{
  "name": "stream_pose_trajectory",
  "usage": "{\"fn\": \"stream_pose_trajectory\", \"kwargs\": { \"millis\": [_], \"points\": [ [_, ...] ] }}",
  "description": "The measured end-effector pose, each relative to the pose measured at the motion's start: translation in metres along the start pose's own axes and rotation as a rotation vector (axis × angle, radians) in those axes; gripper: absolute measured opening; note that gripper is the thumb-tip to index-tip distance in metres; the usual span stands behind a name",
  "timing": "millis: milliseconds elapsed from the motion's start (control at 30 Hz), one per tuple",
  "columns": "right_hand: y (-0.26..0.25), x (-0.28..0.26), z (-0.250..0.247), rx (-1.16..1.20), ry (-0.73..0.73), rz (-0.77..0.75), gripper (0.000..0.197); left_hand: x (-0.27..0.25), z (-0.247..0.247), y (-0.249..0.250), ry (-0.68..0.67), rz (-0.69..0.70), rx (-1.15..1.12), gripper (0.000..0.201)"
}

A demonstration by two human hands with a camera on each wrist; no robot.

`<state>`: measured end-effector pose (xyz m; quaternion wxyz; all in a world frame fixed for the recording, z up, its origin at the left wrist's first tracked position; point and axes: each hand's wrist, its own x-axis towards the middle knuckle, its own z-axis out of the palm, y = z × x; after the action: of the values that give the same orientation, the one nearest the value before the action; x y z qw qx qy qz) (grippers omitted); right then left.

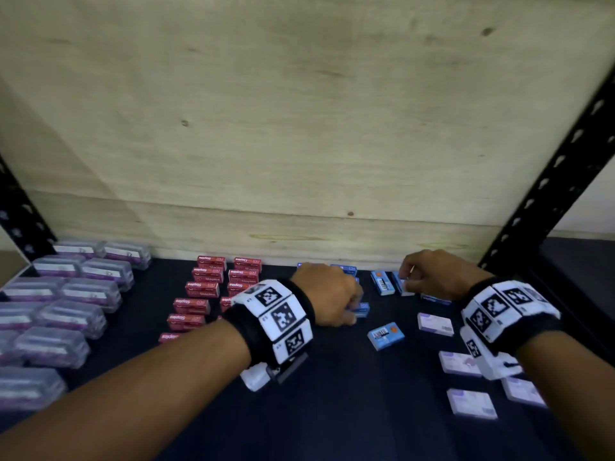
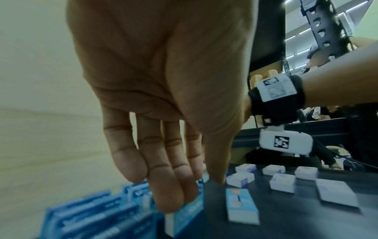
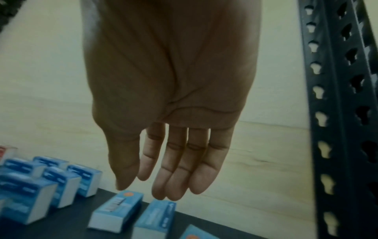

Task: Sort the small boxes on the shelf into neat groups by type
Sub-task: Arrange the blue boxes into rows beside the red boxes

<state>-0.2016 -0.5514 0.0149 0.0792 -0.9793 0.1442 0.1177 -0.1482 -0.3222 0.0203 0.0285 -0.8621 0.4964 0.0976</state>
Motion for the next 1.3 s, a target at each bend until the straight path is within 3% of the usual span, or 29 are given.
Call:
{"fn": "stream_pose_trajectory", "kwargs": {
  "millis": [133,333,533,667,800,933,1100,1300],
  "points": [
    [0.01,0.012,0.002,-0.052,-0.045,0.059,0.019,0.012,0.018,0.022,-0.032,0.045,-0.023,0.03],
    [0.011,0.028,0.014,-0.069,-0.086,0.1,0.051,0.023,0.027,0.041,-0.044,0.065,0.06,0.045],
    [0.008,0.037,0.021,-0.099,-0.048,0.119,0.046,0.029,0.029,0.045,-0.04,0.087,0.101,0.046],
    [0.007,0.036,0.022,-0.111,-0.027,0.152,0.048,0.026,0.028,0.042,-0.039,0.116,0.095,0.034],
    [0.007,0.029,0.016,-0.118,-0.016,0.165,0.052,0.018,0.027,0.028,-0.11,0.15,0.062,0.034],
    [0.002,0.013,0.006,-0.081,-0.046,0.123,0.045,0.008,0.031,0.005,-0.185,0.201,-0.023,0.034],
    [-0.017,-0.013,0.007,-0.061,-0.161,0.025,0.037,-0.007,0.03,-0.016,-0.197,0.149,-0.041,0.03],
    [-0.041,-0.031,0.012,-0.062,-0.19,-0.045,0.039,-0.02,0.033,-0.017,-0.15,0.077,-0.003,0.033]
  ]
}}
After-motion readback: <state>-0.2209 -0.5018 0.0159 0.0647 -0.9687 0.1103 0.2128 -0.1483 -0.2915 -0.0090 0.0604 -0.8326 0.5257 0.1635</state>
